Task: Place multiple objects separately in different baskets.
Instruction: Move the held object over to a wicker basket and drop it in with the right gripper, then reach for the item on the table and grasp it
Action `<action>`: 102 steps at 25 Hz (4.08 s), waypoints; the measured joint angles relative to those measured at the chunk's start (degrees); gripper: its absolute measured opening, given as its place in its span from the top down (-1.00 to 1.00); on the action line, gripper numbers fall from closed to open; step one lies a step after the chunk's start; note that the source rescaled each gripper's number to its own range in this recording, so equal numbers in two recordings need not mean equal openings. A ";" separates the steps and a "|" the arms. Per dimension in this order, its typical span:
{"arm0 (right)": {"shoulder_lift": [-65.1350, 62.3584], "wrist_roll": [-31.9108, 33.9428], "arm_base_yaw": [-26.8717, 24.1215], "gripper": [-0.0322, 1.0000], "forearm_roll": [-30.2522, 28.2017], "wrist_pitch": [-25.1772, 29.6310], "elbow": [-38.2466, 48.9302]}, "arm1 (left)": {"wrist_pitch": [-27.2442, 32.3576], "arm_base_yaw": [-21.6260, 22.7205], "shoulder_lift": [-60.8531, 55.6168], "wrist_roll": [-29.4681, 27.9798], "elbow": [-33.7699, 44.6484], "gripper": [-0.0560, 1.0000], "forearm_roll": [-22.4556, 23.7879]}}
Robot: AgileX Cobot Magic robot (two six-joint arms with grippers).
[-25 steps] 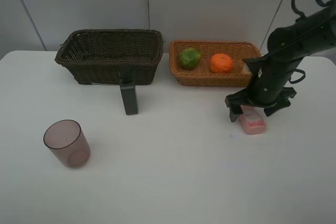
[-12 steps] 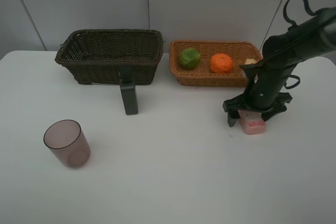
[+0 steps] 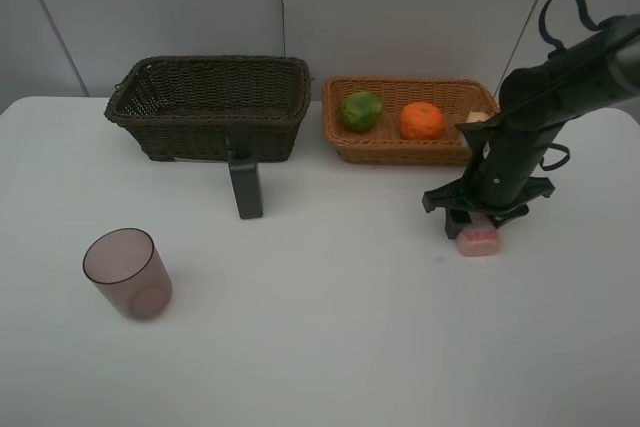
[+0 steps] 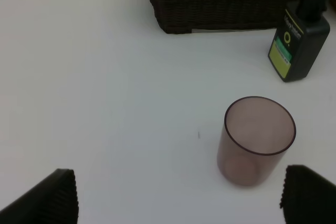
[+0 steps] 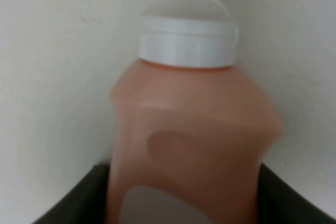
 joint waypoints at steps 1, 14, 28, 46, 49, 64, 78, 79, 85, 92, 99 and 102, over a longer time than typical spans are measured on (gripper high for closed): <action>0.00 0.00 0.00 0.88 0.00 0.00 0.00 | 0.00 0.00 0.00 0.00 0.00 -1.00 0.00; -0.06 0.00 0.00 0.88 0.00 0.00 0.00 | 0.00 0.00 0.00 0.00 0.00 -1.00 0.00; -5.30 -9.80 9.13 0.89 3.98 25.29 -13.94 | 0.00 0.00 0.00 0.00 0.00 -1.00 0.00; 15.57 -13.10 23.25 0.89 4.96 28.93 -69.73 | 0.00 0.00 0.00 0.00 0.00 -1.00 0.00; 16.98 -13.17 23.31 0.89 4.91 19.62 -70.98 | 0.00 0.00 0.00 0.00 0.00 -1.00 0.00; 28.65 -13.31 23.31 0.89 3.18 -9.47 -69.10 | 0.00 0.00 0.00 0.00 0.00 -1.00 0.00; 31.65 -13.31 22.67 0.89 3.21 -11.42 -65.97 | 0.00 0.00 0.00 0.00 0.00 -1.00 0.00; 31.65 -13.25 22.60 0.89 3.21 -11.42 -65.97 | 0.00 0.00 0.00 0.00 0.00 -1.00 0.00; 31.65 -13.21 22.60 0.66 3.45 -11.55 -65.97 | 0.00 0.00 0.00 0.00 0.00 -1.00 0.00; 31.23 -13.15 22.60 0.30 3.45 -11.61 -65.97 | 0.00 0.00 0.00 0.00 0.00 -1.00 0.00; 25.59 -13.15 22.49 -0.16 4.11 -5.44 -65.97 | 0.00 0.00 0.00 0.00 0.00 -1.00 0.00; 22.08 -13.15 21.31 -0.22 7.20 3.06 -65.33 | 0.00 0.00 0.00 0.00 0.00 -1.00 0.00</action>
